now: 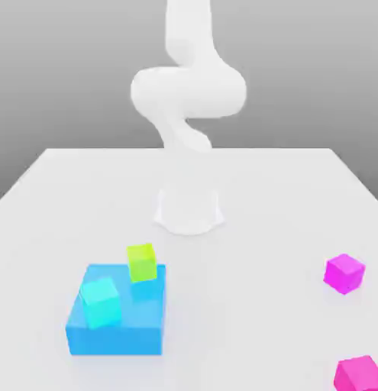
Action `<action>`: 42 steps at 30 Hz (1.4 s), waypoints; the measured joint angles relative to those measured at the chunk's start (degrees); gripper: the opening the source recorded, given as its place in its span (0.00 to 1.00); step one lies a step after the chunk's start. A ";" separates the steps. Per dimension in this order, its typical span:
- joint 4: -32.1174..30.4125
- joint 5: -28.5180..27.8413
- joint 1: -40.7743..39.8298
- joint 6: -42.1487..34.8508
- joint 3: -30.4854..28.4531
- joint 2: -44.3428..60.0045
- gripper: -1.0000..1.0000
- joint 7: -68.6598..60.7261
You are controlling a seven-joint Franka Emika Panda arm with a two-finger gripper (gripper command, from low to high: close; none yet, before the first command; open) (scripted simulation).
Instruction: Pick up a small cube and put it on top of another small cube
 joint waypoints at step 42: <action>8.57 -18.18 10.64 21.39 12.81 74.28 0.00 25.92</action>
